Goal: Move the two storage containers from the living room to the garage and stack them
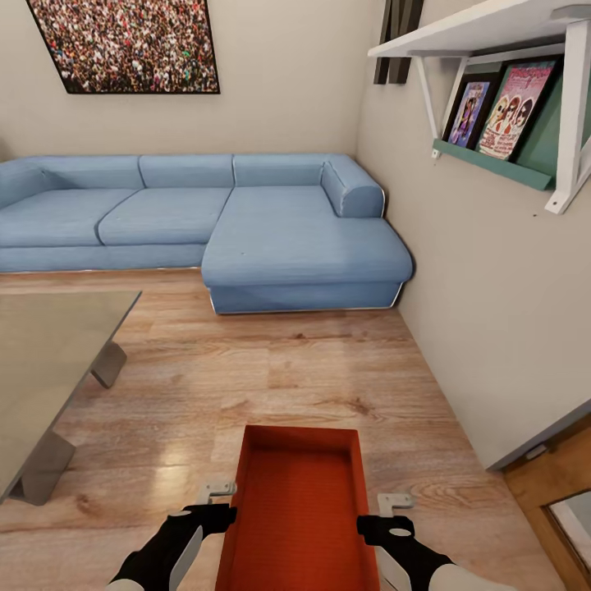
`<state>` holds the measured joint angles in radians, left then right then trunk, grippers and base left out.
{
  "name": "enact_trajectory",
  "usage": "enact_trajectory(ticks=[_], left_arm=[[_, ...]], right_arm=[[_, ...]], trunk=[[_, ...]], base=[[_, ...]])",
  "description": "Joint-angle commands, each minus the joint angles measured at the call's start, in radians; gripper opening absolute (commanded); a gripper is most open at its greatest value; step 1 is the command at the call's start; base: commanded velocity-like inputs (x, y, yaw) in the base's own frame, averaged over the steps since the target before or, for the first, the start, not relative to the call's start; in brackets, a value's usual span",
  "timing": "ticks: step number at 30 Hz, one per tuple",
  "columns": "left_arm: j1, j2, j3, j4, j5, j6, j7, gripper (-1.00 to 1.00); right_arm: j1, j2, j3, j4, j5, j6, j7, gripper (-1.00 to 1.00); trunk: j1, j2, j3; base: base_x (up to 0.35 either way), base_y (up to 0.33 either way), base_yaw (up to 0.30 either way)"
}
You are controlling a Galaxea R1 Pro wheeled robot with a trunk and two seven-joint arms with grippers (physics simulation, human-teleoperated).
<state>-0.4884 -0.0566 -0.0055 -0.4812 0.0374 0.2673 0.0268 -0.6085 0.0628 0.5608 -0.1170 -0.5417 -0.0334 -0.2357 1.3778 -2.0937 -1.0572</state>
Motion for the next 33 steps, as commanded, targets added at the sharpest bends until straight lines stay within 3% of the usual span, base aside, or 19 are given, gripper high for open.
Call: enact_trajectory(ticks=[1,33], left_arm=[[0.0,0.0,-0.001,-0.002,0.004,0.006,0.003,1.0],[0.0,0.0,-0.001,-0.002,0.004,0.006,0.002,1.0]], right_arm=[[-0.001,0.0,0.008,0.0,-0.01,-0.003,-0.004,1.0],[-0.001,-0.001,0.008,0.0,-0.01,-0.003,-0.004,1.0]], trunk=[[0.0,0.0,-0.002],[0.0,0.0,-0.047]], base=[[0.0,0.0,0.0],[0.0,0.0,0.0]])
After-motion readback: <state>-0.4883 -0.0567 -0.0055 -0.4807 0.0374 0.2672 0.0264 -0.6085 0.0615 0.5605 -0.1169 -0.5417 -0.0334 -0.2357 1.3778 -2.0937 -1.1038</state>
